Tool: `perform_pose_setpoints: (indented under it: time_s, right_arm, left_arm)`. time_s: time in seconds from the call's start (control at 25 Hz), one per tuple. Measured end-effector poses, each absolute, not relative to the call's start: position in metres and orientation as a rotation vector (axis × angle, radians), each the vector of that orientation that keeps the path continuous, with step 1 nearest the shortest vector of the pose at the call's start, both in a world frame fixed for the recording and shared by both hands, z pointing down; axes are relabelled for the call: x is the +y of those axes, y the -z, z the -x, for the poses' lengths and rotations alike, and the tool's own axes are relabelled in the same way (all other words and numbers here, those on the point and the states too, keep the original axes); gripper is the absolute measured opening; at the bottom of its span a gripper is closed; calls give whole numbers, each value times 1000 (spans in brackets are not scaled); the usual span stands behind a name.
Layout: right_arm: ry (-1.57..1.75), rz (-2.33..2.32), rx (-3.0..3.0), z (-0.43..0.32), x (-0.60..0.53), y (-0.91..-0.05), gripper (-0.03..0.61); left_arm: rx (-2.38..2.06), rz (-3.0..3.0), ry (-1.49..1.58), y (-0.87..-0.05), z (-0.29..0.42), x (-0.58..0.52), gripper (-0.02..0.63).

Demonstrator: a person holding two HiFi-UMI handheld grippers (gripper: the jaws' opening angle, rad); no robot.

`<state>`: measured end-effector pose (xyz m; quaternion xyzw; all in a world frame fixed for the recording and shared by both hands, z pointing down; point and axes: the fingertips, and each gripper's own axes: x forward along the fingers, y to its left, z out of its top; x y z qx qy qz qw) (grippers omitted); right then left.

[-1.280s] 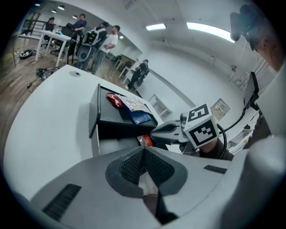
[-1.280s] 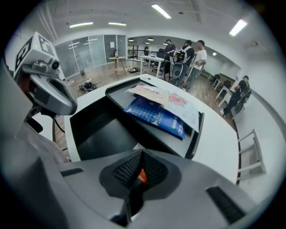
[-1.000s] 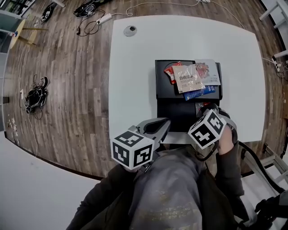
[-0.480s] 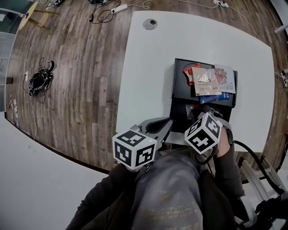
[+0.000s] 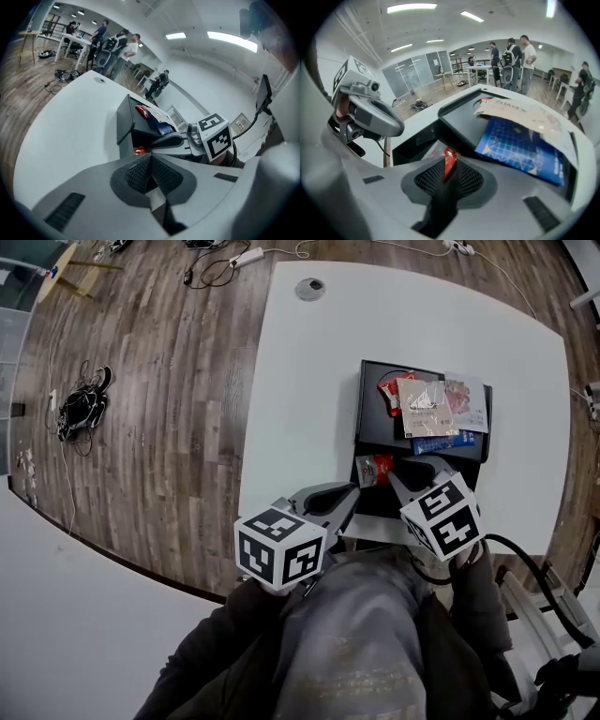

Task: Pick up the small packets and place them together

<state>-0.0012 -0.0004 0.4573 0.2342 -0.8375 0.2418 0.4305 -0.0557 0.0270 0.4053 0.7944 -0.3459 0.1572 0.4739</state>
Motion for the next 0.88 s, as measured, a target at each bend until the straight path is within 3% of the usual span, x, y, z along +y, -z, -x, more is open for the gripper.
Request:
perform_pose_setpoints:
  time_s: [0.24,0.88]
  right_arm:
    - [-557,-561,-2047,0,6,-476,157]
    - [-482,-552,-2066,14,16,-475,165]
  left_arm:
    - [-828,-1951,-404,-404,49,26,-8]
    - [-868,-1905,-381,-410,65,26,-8]
